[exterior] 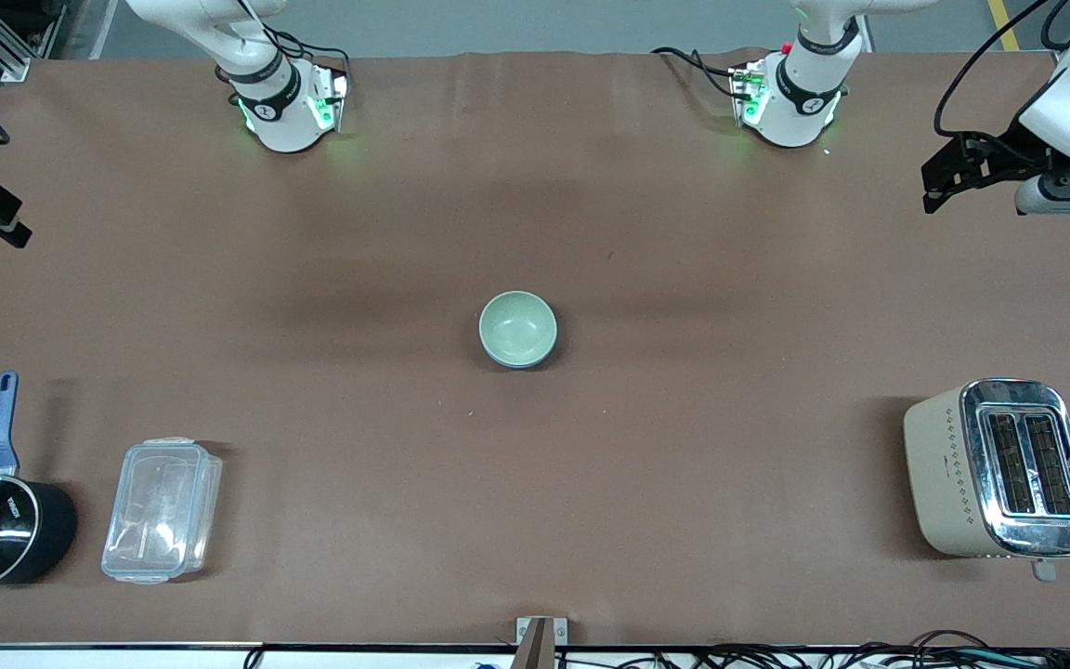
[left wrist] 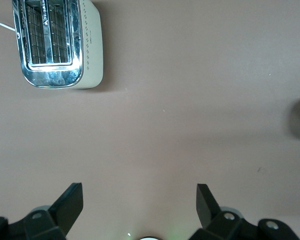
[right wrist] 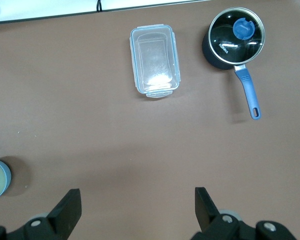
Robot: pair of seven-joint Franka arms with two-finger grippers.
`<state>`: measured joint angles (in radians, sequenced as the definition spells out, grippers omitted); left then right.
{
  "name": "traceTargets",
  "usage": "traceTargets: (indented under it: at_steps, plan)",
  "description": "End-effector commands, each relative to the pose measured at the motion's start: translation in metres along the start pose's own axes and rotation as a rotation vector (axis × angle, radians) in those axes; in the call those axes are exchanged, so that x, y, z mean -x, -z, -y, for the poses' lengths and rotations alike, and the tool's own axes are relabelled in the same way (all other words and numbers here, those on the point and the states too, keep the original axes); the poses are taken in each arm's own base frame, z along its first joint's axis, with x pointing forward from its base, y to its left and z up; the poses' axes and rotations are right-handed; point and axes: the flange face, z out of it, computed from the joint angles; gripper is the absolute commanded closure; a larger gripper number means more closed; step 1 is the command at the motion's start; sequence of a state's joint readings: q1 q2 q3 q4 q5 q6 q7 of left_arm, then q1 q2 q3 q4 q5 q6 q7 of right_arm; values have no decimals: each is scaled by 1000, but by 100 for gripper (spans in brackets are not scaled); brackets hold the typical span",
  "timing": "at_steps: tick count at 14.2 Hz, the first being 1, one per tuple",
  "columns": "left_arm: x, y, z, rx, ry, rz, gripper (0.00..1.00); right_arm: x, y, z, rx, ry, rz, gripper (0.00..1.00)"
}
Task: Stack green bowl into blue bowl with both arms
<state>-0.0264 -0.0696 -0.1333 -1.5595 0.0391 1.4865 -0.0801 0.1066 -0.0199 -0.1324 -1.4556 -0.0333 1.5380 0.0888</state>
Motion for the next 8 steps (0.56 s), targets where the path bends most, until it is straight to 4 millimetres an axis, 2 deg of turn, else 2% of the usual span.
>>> traceTargets:
  at_steps: [1, 8]
  plan:
    - [-1, 7, 2, 19, -6, -6, 0, 1, 7, -4, -8, -13, 3, 0]
    - [-1, 5, 0, 17, -9, 1, 0, 2, 7, 2, -6, -2, 4, 0]
